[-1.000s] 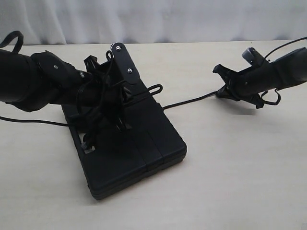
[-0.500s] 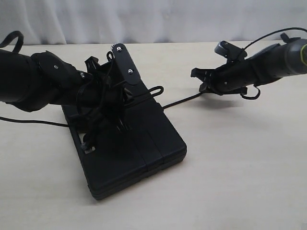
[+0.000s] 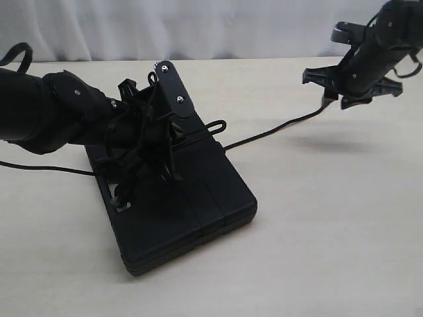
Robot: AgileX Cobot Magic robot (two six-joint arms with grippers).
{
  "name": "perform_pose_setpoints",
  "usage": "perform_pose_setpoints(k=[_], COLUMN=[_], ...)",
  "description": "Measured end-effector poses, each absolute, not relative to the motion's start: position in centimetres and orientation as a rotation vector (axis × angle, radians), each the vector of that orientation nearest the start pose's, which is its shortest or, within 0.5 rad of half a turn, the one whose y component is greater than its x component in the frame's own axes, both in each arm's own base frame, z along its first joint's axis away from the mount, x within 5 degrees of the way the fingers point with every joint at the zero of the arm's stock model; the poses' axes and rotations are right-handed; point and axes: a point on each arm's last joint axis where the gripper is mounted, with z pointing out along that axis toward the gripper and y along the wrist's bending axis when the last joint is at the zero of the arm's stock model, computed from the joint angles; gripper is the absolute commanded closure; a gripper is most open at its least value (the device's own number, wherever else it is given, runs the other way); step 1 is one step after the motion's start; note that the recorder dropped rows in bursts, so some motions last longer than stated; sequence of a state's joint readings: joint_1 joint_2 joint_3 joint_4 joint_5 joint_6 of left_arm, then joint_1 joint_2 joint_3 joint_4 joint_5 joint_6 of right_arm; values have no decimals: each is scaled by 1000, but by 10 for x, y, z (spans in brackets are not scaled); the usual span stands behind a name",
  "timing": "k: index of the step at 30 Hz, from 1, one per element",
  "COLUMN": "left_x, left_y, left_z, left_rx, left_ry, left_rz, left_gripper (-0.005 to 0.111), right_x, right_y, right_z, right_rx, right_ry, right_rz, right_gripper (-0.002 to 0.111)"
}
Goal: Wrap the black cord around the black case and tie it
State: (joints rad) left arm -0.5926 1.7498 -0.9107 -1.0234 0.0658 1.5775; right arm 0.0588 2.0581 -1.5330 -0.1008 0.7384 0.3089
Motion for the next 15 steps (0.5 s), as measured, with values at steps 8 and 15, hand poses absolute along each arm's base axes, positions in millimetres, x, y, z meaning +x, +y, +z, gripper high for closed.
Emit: perform_pose_setpoints(k=[8, 15], left_x=[288, 288], left_y=[-200, -200], left_z=[174, 174], left_rx=[1300, 1300], left_ry=[1966, 1966], left_rz=[-86, -86], left_gripper=[107, 107], right_x=[447, 452], right_y=[60, 69], right_z=[183, 138], right_rx=[470, 622], right_ry=[2752, 2825], right_rz=[105, 216], right_gripper=[53, 53])
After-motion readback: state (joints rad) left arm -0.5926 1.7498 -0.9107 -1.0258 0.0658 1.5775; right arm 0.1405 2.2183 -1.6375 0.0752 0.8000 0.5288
